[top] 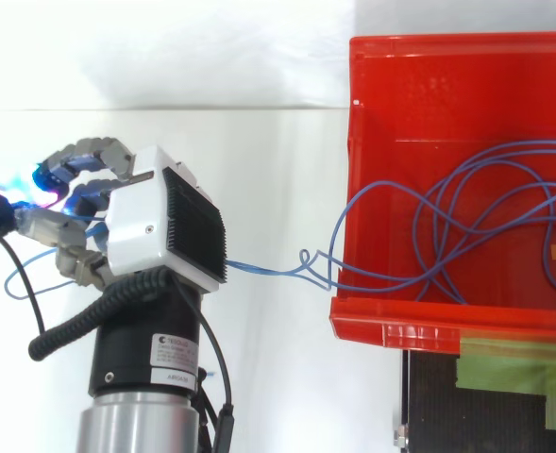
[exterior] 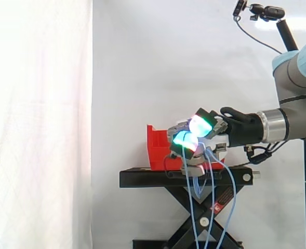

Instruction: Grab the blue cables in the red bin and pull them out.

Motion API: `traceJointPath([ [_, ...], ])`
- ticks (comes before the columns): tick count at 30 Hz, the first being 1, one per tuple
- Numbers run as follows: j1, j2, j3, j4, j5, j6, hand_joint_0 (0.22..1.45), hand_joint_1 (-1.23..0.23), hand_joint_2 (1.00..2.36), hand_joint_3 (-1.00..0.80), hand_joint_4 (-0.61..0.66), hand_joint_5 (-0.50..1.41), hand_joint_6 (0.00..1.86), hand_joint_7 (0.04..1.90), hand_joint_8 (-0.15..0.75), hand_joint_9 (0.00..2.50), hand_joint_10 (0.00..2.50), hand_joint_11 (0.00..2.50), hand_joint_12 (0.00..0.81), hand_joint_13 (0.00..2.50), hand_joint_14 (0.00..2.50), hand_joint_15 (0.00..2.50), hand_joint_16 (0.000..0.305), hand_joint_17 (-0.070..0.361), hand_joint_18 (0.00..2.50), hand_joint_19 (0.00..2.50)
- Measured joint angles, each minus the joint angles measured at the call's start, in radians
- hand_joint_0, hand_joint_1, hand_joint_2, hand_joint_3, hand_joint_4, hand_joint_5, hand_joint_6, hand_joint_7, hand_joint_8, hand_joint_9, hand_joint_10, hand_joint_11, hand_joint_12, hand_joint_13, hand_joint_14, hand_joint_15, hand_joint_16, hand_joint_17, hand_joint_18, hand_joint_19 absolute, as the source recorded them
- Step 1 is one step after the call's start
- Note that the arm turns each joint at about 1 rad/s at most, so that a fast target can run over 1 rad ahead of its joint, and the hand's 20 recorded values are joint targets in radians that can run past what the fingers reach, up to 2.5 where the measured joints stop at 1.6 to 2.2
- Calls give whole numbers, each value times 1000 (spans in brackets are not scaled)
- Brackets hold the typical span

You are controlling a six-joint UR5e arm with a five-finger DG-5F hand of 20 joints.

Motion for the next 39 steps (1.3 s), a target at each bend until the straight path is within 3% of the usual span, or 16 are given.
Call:
traceJointPath([
  [14, 0, 0, 0, 0, 0, 0, 915, -903, 1000, -1000, -27, 808, 1189, 535, 161, 1345, 0, 1803, 284, 1078, 1210, 1575, 40, 90, 1001, 1186],
  [39, -1, 0, 0, 0, 0, 0, 914, -900, 1000, -1000, -35, 803, 1182, 548, 175, 1289, 10, 1601, 272, 1067, 1025, 1441, 39, 88, 972, 1203],
])
